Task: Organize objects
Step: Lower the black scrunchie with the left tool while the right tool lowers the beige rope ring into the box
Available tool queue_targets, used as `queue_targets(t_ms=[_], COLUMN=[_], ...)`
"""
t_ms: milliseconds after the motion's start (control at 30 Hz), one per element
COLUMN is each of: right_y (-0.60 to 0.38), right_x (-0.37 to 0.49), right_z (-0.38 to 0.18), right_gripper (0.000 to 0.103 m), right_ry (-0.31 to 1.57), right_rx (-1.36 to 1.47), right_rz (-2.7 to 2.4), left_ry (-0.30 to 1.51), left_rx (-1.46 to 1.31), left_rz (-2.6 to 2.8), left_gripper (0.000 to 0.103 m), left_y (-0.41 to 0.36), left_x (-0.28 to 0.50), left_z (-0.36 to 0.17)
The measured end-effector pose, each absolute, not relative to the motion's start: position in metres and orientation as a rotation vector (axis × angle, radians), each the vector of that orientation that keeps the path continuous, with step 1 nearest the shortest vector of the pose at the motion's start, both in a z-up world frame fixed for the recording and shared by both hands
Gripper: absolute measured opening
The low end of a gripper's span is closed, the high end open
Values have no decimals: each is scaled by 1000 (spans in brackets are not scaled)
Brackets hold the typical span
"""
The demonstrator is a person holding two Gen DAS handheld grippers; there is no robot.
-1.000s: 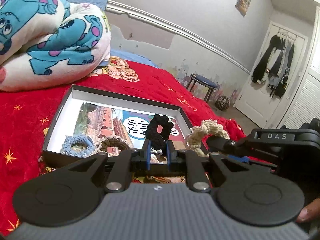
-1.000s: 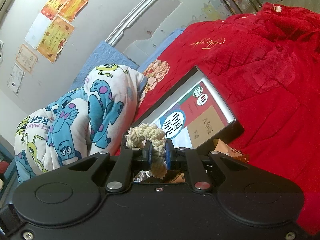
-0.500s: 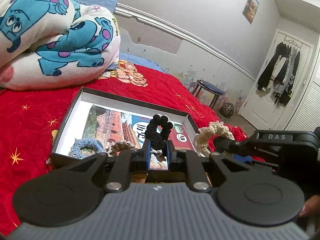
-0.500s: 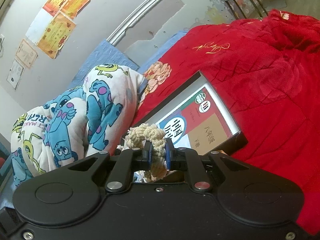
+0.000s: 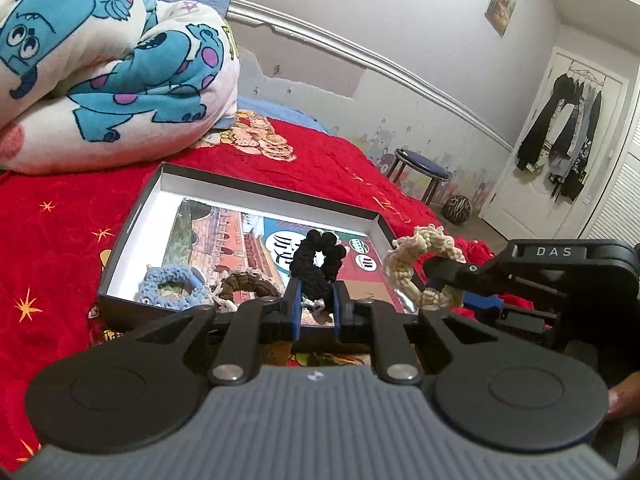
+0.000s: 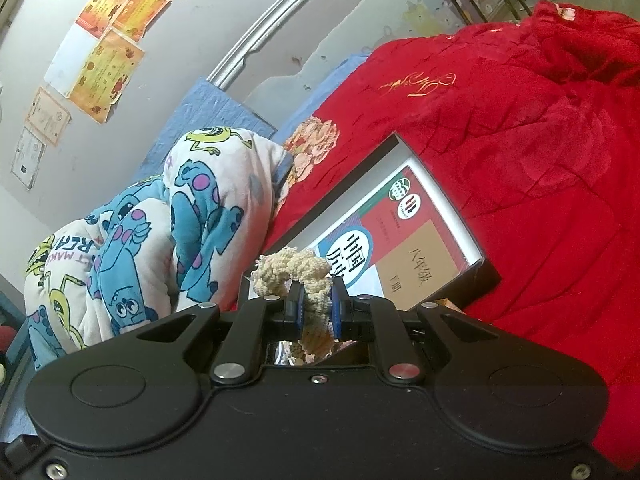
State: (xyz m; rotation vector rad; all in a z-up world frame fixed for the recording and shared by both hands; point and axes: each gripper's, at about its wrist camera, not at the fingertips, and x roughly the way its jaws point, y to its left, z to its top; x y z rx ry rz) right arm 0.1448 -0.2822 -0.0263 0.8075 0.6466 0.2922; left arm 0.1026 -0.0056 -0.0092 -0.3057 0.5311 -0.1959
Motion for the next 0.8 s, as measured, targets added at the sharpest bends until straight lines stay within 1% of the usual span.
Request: queue_targets(t_ms=[800], right_y=[-279], right_x=[142], right_z=[-28], right_gripper=[13], right_ry=[654], right_rx=[807], right_rz=[289], left_ry=[536], left_rx=[-312], left_rz=[-199], left_gripper=[20], left_y=[-3], left_x=[103], left_z=[-8])
